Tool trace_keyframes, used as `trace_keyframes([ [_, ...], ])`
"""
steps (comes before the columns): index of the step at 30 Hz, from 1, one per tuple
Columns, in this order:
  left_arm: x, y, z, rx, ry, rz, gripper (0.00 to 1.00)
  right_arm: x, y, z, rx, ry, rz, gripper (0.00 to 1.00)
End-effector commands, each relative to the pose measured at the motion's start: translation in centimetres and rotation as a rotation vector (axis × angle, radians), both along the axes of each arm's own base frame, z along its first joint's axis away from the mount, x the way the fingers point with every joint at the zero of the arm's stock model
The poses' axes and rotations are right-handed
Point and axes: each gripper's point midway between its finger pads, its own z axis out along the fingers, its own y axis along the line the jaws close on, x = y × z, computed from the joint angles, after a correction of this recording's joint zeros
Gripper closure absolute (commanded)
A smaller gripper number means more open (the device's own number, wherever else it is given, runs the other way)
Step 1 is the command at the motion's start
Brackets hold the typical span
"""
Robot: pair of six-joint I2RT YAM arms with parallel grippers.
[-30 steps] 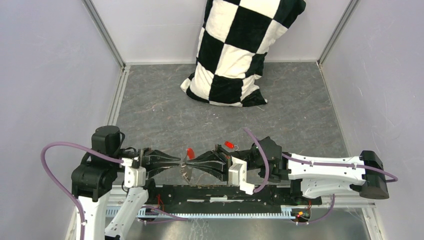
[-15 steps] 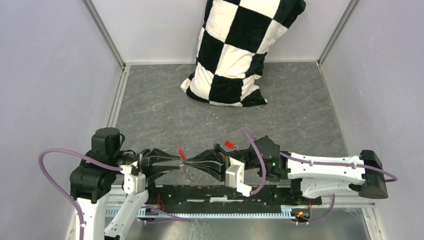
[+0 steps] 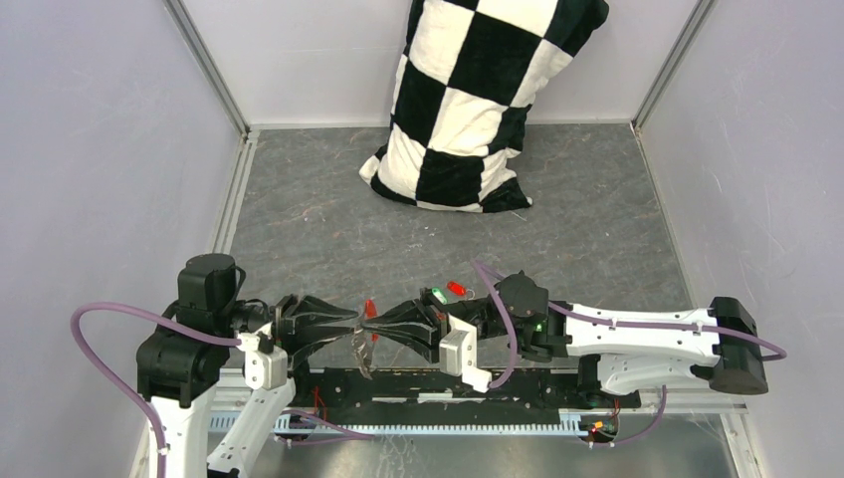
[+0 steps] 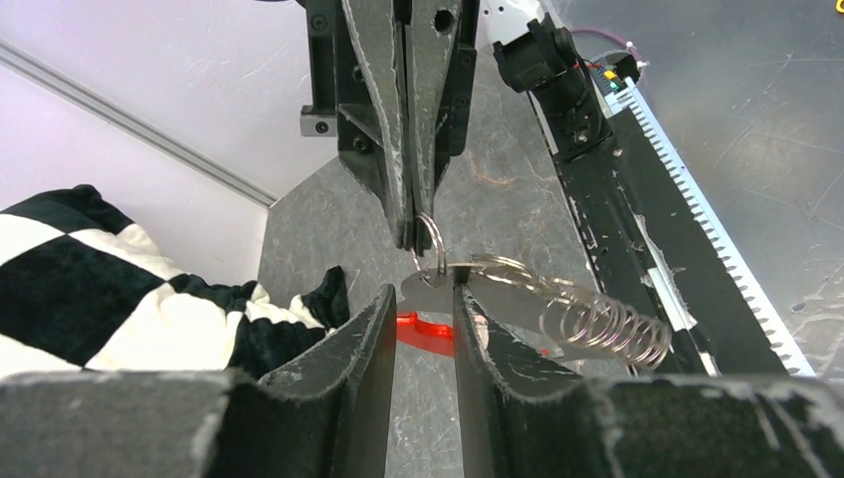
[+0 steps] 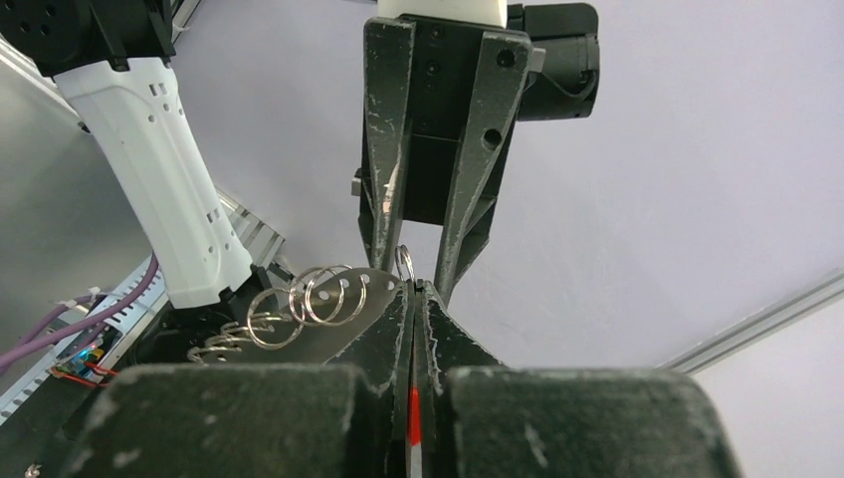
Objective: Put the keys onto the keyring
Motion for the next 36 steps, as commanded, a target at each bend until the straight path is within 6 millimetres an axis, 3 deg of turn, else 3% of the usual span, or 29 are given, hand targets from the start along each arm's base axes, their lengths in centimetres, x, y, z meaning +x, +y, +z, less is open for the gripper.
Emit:
trace_keyframes([
  [1, -0.6, -0.1, 1.2, -0.025, -0.036, -0.022, 0.67, 0.1, -0.2, 3.3, 0.106, -0.004, -0.003, 0.99],
  [6, -0.5, -0.1, 1.2, -0.022, -0.031, -0.019, 0.76, 0.4, -0.2, 3.6, 0.128, 0.016, -0.017, 0.99],
  [13, -0.1, 0.0, 0.9, -0.008, -0.059, -0.002, 0.98, 0.7, 0.4, 2.9, 0.102, 0.054, -0.025, 0.99],
  [17, 0.2, 0.1, 0.7, 0.005, -0.069, 0.014, 0.98, 1.2, 0.8, 1.7, 0.037, 0.078, -0.047, 0.99],
  [24, 1.1, 0.4, -0.1, 0.041, -0.058, 0.060, 0.98, 1.9, 0.0, 0.0, -0.073, 0.110, -0.098, 0.90],
  [28, 1.3, 0.3, 0.1, 0.032, -0.017, 0.069, 0.98, 2.0, -0.1, -0.2, -0.121, 0.126, -0.105, 0.71],
  [31, 1.6, 0.4, 0.1, 0.035, -0.001, 0.082, 0.98, 2.4, -0.1, 0.2, -0.156, 0.126, -0.132, 0.67],
  [36, 1.5, 0.4, -0.5, 0.039, 0.030, 0.082, 0.98, 3.2, 0.0, 0.1, -0.177, 0.159, -0.170, 0.88],
])
